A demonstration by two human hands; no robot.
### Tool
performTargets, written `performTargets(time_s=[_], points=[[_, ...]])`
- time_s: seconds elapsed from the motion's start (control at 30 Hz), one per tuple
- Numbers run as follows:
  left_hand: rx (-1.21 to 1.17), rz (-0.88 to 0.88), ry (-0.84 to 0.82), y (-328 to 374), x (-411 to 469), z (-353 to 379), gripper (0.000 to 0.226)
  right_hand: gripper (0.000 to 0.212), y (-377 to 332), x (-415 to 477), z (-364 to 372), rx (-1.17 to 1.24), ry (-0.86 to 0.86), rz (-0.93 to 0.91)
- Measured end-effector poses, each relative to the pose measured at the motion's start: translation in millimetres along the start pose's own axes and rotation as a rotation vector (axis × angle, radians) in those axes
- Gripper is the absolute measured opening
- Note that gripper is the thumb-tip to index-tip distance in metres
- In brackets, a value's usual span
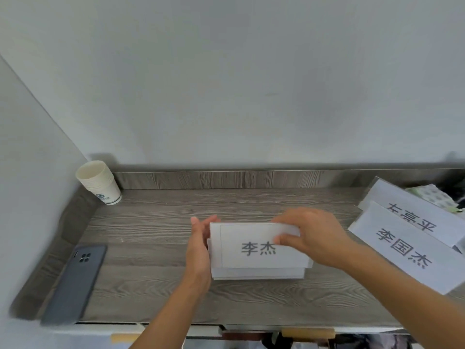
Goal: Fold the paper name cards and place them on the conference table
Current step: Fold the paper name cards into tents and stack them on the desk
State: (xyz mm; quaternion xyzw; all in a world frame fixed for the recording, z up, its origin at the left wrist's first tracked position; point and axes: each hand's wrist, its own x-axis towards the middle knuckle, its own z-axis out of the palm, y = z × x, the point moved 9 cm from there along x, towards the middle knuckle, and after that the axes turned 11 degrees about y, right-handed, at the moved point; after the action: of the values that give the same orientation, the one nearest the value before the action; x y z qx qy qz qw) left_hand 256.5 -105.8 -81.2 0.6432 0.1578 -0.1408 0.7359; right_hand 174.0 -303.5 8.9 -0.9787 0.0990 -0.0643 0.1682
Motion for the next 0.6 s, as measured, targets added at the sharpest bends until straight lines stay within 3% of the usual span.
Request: performTargets(time_s=[0.3,0.4,0.5,0.6], points=[[0.185,0.193,0.007,3,0,12,0.021,0.045,-4,-6,34,-0.039,0.028,-0.089],[0.204,0.185,0.01,1,3,20,0.018,0.054,9,-10,22,0.137,0.053,-0.004],[0.235,0.164,-0.042,-2,2,39,0.021,0.046,61,-23,-22,0.257,0.368,0.196],[0.242,0.171,-0.078,-3,-2,59,0.022,0.039,138,-52,-57,0.063,0.606,0.444]])
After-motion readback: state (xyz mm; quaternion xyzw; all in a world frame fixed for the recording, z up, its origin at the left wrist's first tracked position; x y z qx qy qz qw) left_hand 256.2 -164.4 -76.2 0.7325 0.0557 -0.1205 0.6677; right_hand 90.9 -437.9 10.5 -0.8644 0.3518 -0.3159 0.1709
